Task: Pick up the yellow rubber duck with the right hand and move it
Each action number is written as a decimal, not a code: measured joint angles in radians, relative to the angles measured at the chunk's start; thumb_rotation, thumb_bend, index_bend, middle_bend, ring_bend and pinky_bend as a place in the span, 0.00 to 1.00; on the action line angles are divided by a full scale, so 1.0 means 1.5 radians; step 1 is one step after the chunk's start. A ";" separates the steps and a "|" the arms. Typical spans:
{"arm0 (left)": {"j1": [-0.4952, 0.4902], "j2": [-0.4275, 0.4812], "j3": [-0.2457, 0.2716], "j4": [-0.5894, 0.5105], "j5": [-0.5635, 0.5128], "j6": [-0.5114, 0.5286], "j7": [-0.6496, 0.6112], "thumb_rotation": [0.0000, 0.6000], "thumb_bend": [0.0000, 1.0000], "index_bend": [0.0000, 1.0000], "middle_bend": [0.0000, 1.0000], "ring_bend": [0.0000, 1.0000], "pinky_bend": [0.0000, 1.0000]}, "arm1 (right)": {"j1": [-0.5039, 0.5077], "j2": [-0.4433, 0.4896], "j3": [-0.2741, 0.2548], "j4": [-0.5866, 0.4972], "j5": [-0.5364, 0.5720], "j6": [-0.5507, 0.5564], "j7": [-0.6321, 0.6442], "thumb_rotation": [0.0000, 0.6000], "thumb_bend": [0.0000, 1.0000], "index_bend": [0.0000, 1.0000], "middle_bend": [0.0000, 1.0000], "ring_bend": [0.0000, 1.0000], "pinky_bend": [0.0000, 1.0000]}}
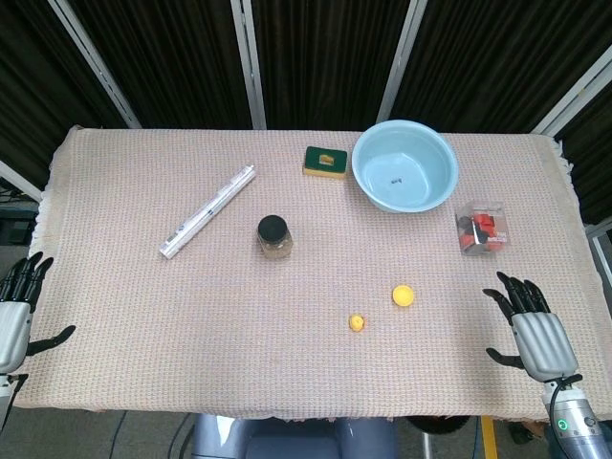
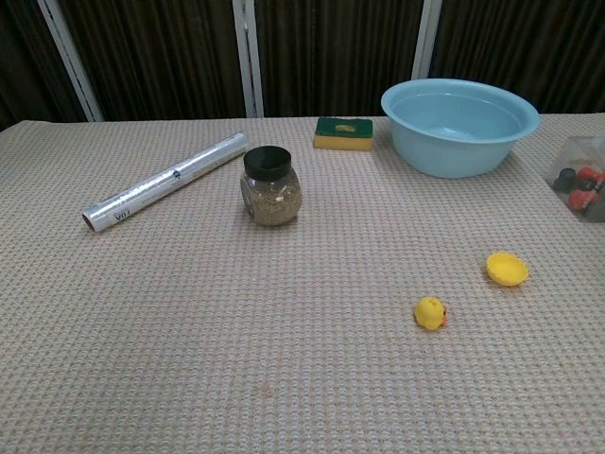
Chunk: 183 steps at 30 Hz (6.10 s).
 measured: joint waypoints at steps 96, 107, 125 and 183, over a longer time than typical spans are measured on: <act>-0.014 -0.009 -0.019 0.008 0.008 0.012 -0.035 1.00 0.00 0.00 0.00 0.00 0.23 | 0.115 -0.441 0.028 0.157 0.112 -0.073 -0.198 1.00 0.29 0.36 0.00 0.00 0.00; -0.016 -0.008 -0.020 0.005 0.004 0.009 -0.032 1.00 0.00 0.00 0.00 0.00 0.22 | 0.118 -0.490 0.017 0.173 0.097 -0.073 -0.215 1.00 0.29 0.36 0.00 0.00 0.00; -0.015 -0.009 -0.020 0.010 0.005 0.011 -0.045 1.00 0.00 0.00 0.00 0.00 0.23 | 0.152 -0.527 0.053 0.204 0.117 -0.103 -0.243 1.00 0.29 0.36 0.00 0.00 0.00; -0.015 -0.004 -0.016 0.004 0.011 0.012 -0.048 1.00 0.00 0.00 0.00 0.00 0.24 | 0.158 -0.498 0.049 0.248 0.136 -0.118 -0.214 1.00 0.34 0.31 0.00 0.00 0.00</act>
